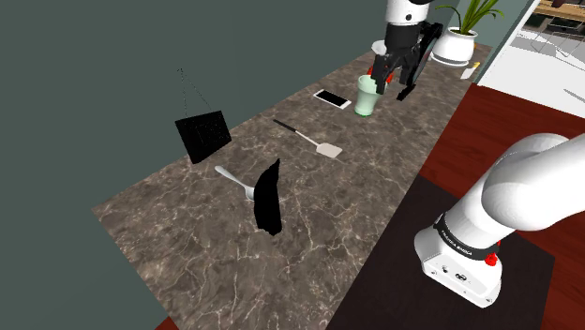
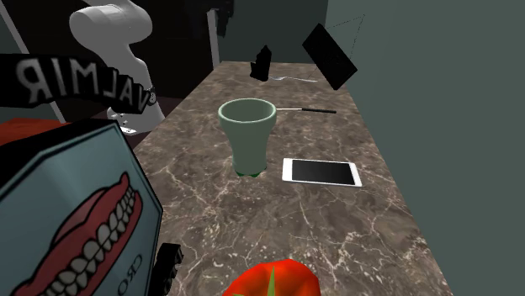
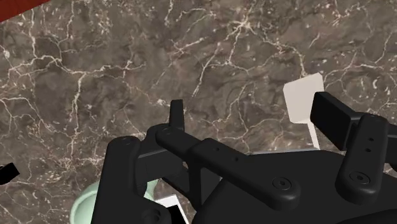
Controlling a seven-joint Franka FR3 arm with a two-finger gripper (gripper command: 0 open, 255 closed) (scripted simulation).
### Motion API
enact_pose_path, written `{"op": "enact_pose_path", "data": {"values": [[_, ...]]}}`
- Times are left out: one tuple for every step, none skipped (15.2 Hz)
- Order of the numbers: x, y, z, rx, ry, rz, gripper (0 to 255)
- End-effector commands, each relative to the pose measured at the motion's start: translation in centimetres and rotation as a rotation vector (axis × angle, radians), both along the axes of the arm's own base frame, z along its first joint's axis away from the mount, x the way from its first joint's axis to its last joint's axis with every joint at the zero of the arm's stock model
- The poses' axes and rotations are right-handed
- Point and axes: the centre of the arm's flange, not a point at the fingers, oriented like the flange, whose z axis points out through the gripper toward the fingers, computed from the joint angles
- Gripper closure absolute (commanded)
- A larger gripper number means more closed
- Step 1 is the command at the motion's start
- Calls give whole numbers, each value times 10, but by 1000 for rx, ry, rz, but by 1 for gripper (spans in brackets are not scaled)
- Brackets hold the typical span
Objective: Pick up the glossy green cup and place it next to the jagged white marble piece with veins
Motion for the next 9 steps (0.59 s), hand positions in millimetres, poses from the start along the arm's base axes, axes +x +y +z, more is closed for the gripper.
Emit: {"op": "enact_pose_path", "data": {"values": [[19,-16,-10,-7,-10,-15,0],[28,-23,-15,-10,-14,-22,0],[37,-30,-19,-13,-18,-30,0],[47,-37,-24,-16,-23,-37,0],[56,-44,-28,-19,-27,-45,0],[65,-52,-33,-22,-31,-52,0],[74,-59,-37,-26,-35,-59,0],[83,-67,-42,-29,-39,-67,0],[92,-74,-46,-32,-44,-74,0]]}}
